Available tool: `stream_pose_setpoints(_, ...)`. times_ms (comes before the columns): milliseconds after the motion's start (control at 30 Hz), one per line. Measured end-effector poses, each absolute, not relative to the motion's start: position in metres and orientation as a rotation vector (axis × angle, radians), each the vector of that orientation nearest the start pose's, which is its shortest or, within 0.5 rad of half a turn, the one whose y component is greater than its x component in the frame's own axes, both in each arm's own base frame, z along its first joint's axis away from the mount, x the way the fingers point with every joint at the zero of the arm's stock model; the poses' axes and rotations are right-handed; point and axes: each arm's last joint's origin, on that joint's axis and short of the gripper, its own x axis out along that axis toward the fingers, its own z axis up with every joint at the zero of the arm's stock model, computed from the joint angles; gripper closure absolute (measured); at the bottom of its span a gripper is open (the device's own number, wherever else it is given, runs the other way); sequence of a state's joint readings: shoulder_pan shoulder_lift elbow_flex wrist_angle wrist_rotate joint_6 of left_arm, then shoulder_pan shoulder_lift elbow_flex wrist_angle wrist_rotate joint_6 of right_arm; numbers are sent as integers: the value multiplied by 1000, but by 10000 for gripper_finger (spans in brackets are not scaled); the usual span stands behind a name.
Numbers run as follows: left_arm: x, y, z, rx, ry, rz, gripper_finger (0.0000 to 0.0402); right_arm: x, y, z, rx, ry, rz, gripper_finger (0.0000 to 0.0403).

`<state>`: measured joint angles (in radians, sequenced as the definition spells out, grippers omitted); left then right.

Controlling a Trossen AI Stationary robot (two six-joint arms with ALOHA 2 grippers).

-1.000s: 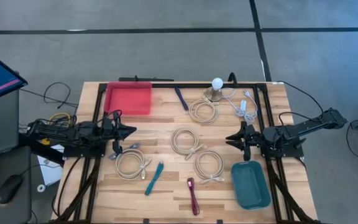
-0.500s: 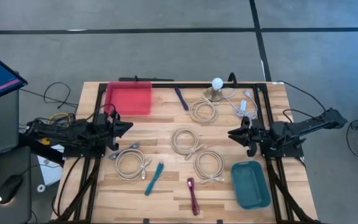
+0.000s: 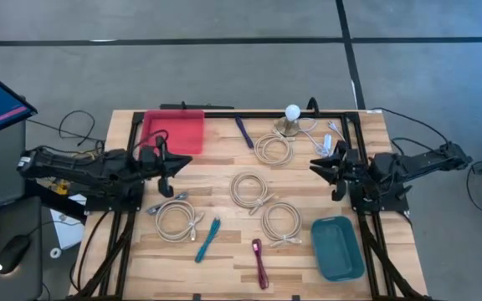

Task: Pick & Place USB Port
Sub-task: Put the brown USB cable into the red bin

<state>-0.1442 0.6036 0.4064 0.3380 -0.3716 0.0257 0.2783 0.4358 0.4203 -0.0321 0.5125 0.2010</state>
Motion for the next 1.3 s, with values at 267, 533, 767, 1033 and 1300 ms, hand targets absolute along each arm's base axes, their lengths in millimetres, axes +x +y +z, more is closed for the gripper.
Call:
stream_pose_setpoints(267,151,0,275,53,25,343,389,146,25,282,32,321,-337,311)
stream_pose_setpoints(533,118,8,293,15,-119,393,389,160,26,286,-109,418,-366,311)
stream_pose_setpoints(767,87,9,305,-67,-275,387,389,173,17,299,61,235,-469,311)
stream_pose_setpoints(1033,82,9,310,-93,-341,379,389,192,2,326,269,-123,-592,311)
stream_pose_setpoints(1300,94,9,307,-74,-287,379,389,207,2,327,157,-164,-597,311)
